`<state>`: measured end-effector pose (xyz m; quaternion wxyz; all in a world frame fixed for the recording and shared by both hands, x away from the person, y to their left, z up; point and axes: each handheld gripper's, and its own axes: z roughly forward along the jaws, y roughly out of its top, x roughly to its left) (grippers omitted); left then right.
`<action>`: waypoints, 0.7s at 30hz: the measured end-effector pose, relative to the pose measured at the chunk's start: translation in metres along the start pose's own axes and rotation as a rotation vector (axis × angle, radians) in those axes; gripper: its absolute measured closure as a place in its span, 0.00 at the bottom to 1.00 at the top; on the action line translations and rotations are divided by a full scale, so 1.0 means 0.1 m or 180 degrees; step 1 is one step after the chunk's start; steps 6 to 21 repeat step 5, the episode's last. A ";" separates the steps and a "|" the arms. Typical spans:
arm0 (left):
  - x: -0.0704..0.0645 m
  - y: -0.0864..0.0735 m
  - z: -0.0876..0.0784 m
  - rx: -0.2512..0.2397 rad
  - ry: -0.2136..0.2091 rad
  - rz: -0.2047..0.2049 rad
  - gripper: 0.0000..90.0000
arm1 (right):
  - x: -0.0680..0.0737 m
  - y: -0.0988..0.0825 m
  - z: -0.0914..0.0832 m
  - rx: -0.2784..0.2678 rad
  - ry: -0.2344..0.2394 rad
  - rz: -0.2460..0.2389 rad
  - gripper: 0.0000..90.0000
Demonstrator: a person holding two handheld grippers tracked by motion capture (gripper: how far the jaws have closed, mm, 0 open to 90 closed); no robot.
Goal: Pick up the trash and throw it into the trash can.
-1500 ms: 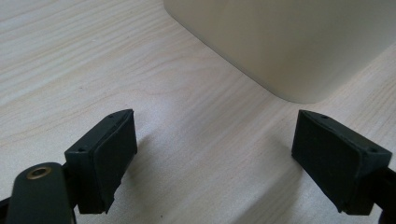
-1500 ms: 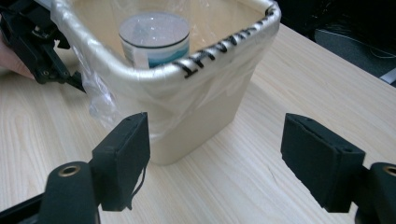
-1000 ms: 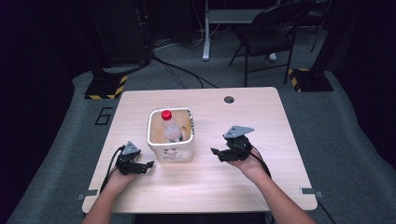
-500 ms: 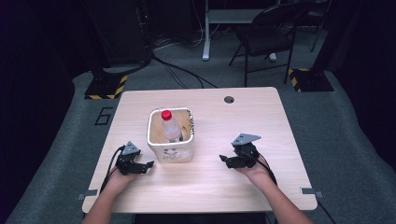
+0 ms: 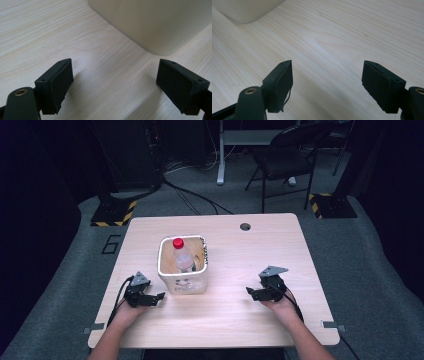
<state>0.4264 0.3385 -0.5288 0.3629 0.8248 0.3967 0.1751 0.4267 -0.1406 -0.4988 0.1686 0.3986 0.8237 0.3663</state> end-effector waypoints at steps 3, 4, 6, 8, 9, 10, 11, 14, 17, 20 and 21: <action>0.00 0.00 0.00 -0.0005 0.0001 -0.0008 0.16 | -0.06 -0.03 0.01 0.0033 -0.0107 0.0039 0.24; 0.00 0.00 0.00 -0.0005 0.0001 -0.0007 0.16 | -0.07 -0.04 0.01 0.0050 -0.0117 0.0048 0.24; 0.00 0.00 0.00 -0.0005 0.0001 -0.0007 0.16 | -0.07 -0.04 0.01 0.0050 -0.0117 0.0048 0.24; 0.00 0.00 0.00 -0.0005 0.0001 -0.0007 0.16 | -0.07 -0.04 0.01 0.0050 -0.0117 0.0048 0.24; 0.00 0.00 0.00 -0.0005 0.0001 -0.0007 0.16 | -0.07 -0.04 0.01 0.0050 -0.0117 0.0048 0.24; 0.00 0.00 0.00 -0.0005 0.0001 -0.0007 0.16 | -0.07 -0.04 0.01 0.0050 -0.0117 0.0048 0.24; 0.00 0.00 0.00 -0.0005 0.0001 -0.0007 0.16 | -0.07 -0.04 0.01 0.0050 -0.0117 0.0048 0.24; 0.00 0.00 0.00 -0.0005 0.0001 -0.0007 0.16 | -0.07 -0.04 0.01 0.0050 -0.0117 0.0048 0.24; 0.00 0.00 0.00 -0.0005 0.0001 -0.0007 0.16 | -0.07 -0.04 0.01 0.0050 -0.0117 0.0048 0.24; 0.00 0.00 0.00 -0.0005 0.0001 -0.0007 0.16 | -0.07 -0.04 0.01 0.0050 -0.0117 0.0048 0.24; 0.00 0.00 0.00 -0.0005 0.0001 -0.0007 0.16 | -0.07 -0.04 0.01 0.0050 -0.0117 0.0048 0.24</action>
